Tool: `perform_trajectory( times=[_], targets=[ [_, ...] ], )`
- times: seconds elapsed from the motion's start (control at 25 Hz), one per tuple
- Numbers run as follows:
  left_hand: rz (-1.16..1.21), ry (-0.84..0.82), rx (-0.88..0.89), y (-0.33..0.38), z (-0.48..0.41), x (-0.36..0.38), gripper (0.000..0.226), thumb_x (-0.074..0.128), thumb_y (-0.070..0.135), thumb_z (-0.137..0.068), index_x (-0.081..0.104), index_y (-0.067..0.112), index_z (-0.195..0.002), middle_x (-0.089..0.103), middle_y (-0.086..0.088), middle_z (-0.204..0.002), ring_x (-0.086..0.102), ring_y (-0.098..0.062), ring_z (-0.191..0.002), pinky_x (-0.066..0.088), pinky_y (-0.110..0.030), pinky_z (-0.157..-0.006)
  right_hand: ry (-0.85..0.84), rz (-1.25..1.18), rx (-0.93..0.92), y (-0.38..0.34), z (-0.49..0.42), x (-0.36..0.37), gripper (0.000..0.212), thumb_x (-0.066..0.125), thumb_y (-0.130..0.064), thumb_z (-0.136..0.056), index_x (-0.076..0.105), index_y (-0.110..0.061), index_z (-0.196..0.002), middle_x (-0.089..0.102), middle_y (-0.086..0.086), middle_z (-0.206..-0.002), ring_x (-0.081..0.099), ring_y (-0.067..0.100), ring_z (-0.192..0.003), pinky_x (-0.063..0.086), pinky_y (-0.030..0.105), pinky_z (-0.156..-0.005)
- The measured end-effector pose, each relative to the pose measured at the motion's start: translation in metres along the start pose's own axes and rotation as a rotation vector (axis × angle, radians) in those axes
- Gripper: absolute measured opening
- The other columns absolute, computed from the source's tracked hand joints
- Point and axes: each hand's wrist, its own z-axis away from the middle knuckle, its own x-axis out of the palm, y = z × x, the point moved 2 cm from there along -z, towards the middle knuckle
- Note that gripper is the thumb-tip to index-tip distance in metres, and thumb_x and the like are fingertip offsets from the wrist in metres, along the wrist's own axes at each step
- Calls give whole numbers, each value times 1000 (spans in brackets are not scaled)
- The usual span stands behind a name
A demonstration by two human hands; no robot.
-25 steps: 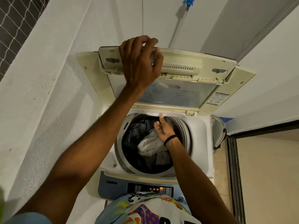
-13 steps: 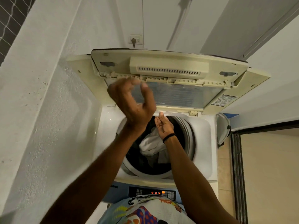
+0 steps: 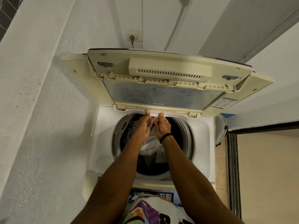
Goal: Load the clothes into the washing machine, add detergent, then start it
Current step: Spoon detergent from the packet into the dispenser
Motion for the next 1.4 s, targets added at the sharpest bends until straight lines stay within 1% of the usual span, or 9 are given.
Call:
perform_trajectory(
  times=[0.24,0.36,0.52,0.72,0.92,1.04,1.16,1.28,1.4],
  targets=[
    [-43,-7,39,-2,3,0,39,65,41,-91,64,4,-101,66,-11,-95,66,-18,-97,56,-24,-86,-17,95,-15,-2,-1,-2,22,62,-27,-94,53,-14,-79,53,2,-70,54,11,-65,55,21,-65],
    [-109,35,33,-19,2,-9,39,70,48,-85,65,9,-86,68,-9,-86,66,-21,-87,57,-31,-82,-34,133,-2,10,8,-19,19,60,-27,-96,57,-9,-91,62,5,-78,61,16,-74,56,27,-72],
    [-75,51,41,-42,8,-29,39,68,36,-89,68,3,-109,72,-16,-104,69,-26,-97,55,-40,-94,-77,75,10,26,25,-45,13,61,-19,-94,62,-7,-100,68,12,-95,67,21,-86,58,31,-83],
    [-132,30,45,-27,16,-29,16,65,24,-94,70,9,-92,74,-11,-96,70,-22,-99,54,-35,-94,-95,61,23,21,28,-46,6,59,-14,-95,60,-9,-94,67,11,-94,69,16,-85,59,25,-81],
    [-269,78,67,-27,21,-30,33,71,46,-85,70,14,-95,73,-15,-106,71,-23,-100,56,-37,-95,-73,166,28,11,36,-46,14,57,-10,-97,61,-5,-109,66,8,-97,66,15,-88,58,25,-83],
    [-287,140,33,-32,28,-39,45,73,52,-81,69,11,-99,72,-13,-101,71,-22,-96,58,-35,-88,-44,390,-14,8,57,-44,10,58,-11,-96,62,-9,-87,59,6,-76,58,10,-63,54,20,-61],
    [-244,126,14,-36,57,-50,38,69,36,-90,65,3,-110,68,-15,-104,68,-23,-98,58,-30,-82,-15,584,-24,17,82,-53,20,54,-3,-97,59,-5,-78,58,9,-68,58,9,-49,52,18,-49],
    [-282,167,13,-34,89,-71,21,64,26,-94,66,7,-86,67,-13,-88,65,-21,-82,57,-32,-83,-45,782,-39,25,105,-64,22,49,8,-94,60,-3,-79,60,8,-64,56,12,-47,48,18,-44],
    [-341,272,84,-17,129,-89,27,62,21,-92,63,10,-68,64,-11,-75,59,-22,-66,56,-35,-77,-90,978,-169,23,124,-59,40,50,8,-88,61,-14,-56,56,3,-51,52,17,-48,45,22,-46]
  ],
)
